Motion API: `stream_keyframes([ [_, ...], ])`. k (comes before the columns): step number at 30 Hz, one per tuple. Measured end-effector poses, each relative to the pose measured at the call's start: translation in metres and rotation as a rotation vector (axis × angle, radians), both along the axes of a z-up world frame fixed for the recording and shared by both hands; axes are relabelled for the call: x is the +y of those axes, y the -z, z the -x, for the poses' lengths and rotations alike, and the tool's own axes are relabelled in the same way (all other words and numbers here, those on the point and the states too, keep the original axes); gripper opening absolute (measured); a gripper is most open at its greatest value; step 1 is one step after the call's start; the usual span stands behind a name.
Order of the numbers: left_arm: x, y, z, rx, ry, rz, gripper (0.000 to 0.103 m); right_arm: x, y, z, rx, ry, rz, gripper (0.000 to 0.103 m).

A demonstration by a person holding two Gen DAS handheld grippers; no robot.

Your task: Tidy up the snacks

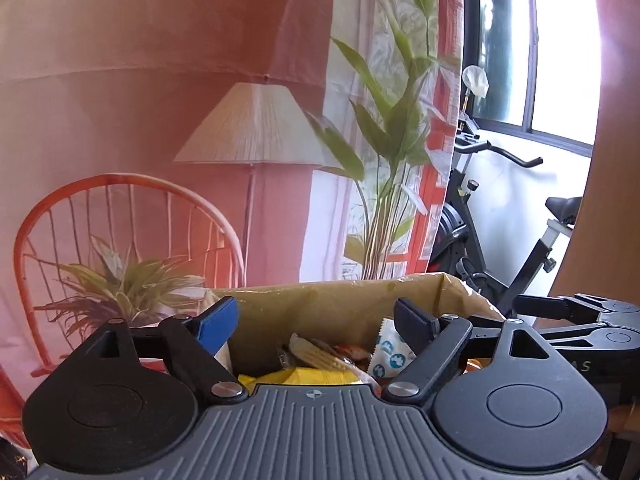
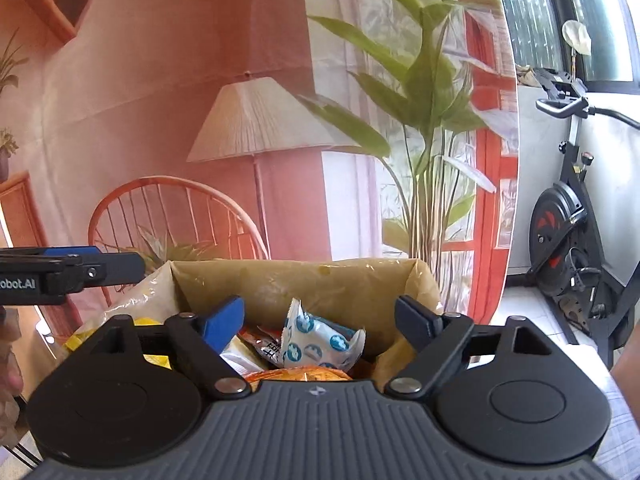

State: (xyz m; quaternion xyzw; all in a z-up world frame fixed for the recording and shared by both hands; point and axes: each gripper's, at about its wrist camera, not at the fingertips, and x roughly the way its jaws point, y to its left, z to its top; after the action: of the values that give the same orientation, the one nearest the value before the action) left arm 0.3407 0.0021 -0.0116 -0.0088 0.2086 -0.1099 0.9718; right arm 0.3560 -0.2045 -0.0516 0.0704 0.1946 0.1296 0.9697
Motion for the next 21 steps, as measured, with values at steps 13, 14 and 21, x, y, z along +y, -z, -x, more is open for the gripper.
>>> stream_keyframes([
  [13, 0.012, -0.029, 0.089, -0.075, -0.075, -0.032, 0.096, 0.009, -0.031, 0.090, -0.083, 0.001, 0.047, 0.103],
  [14, 0.012, -0.030, 0.097, -0.084, -0.082, -0.041, 0.096, 0.010, -0.034, 0.099, -0.092, 0.002, 0.043, 0.103],
  [21, 0.016, -0.043, 0.158, -0.132, -0.102, -0.065, 0.096, 0.019, -0.053, 0.158, -0.128, 0.012, 0.033, 0.103],
])
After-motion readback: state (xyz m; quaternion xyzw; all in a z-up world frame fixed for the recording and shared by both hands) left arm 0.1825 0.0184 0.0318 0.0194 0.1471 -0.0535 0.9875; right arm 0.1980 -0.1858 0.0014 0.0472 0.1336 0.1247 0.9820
